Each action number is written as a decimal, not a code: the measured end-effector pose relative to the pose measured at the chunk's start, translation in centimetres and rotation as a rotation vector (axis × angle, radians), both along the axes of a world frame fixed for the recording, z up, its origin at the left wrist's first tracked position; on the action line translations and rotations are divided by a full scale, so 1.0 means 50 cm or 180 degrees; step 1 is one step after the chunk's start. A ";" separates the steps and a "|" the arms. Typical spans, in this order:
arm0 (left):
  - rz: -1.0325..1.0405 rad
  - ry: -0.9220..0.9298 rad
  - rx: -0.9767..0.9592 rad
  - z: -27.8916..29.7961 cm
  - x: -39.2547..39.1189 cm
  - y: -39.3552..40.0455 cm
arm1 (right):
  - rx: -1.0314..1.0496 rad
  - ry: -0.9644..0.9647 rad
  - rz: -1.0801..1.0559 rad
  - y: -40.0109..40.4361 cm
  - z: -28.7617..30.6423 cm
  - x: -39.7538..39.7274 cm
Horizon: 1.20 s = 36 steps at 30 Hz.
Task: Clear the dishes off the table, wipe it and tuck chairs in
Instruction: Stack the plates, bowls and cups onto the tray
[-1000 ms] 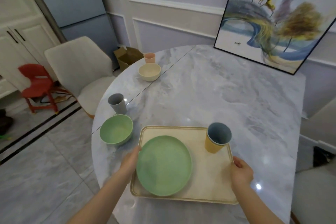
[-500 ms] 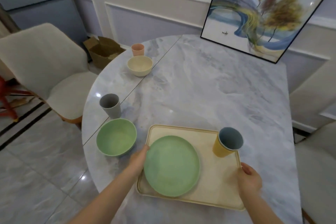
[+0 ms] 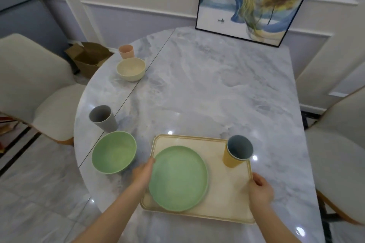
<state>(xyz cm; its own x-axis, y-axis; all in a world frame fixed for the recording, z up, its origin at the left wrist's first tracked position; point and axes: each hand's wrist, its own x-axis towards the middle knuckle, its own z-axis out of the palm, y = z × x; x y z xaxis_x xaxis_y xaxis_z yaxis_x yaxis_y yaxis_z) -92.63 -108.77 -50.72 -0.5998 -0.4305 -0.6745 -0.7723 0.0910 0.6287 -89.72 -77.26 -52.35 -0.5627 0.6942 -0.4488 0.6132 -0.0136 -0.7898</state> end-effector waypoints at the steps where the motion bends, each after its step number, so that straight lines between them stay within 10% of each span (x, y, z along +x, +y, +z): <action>1: 0.0008 -0.0034 -0.0051 -0.004 0.005 -0.003 | -0.0025 -0.0001 0.0015 -0.004 -0.002 0.002; 23: -0.0373 0.0496 -0.1137 0.036 0.051 0.001 | 0.0354 -0.0313 0.1013 0.062 0.001 -0.058; 36: -0.0206 0.1323 -0.1505 0.168 -0.007 -0.120 | 0.0485 0.0926 0.0728 0.056 0.220 -0.245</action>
